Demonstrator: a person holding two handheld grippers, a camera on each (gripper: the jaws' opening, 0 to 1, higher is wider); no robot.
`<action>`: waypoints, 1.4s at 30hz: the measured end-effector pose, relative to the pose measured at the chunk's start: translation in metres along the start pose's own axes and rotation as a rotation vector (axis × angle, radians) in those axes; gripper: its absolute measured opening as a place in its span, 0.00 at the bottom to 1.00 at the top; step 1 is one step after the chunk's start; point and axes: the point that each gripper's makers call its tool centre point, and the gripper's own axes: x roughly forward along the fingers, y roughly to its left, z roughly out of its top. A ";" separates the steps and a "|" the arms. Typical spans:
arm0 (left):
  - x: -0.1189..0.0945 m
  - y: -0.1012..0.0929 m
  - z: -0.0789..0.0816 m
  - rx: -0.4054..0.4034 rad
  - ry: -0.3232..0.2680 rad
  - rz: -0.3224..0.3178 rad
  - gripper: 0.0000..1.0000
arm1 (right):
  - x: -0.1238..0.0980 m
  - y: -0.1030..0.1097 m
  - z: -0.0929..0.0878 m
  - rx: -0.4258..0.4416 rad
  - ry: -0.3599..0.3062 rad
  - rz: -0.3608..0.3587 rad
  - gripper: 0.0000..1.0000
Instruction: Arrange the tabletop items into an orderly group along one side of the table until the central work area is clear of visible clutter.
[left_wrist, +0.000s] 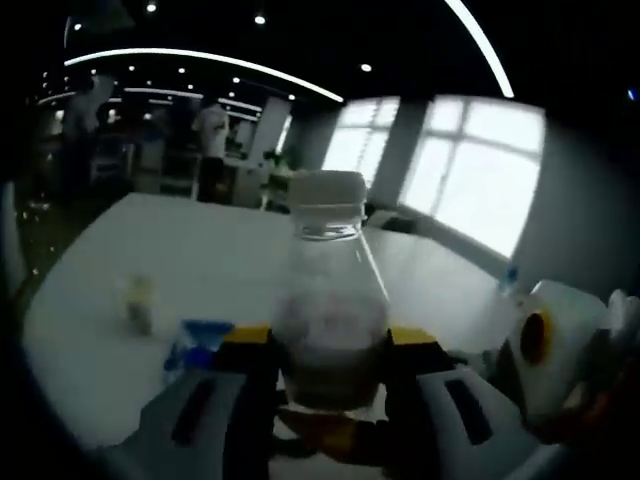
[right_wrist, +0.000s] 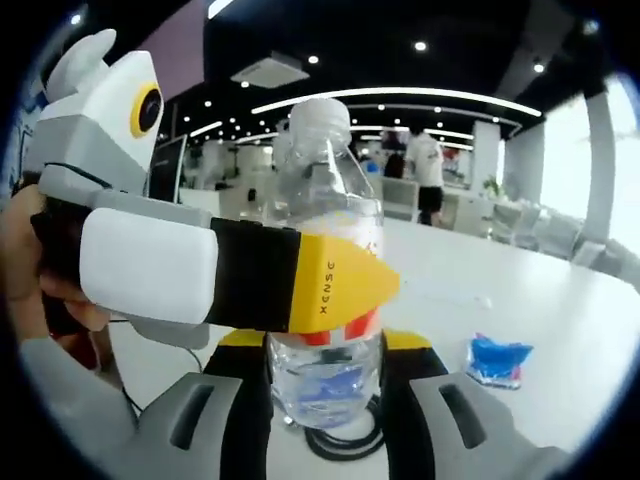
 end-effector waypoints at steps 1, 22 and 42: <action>0.000 -0.002 -0.002 0.016 0.010 -0.012 0.38 | 0.000 -0.001 -0.001 0.006 0.005 -0.004 0.40; -0.016 -0.022 0.008 0.143 0.023 -0.299 0.37 | -0.021 0.015 0.011 0.106 0.000 0.296 0.41; -0.050 -0.072 0.019 0.177 0.027 -0.771 0.37 | -0.056 0.045 0.030 0.173 -0.122 0.701 0.53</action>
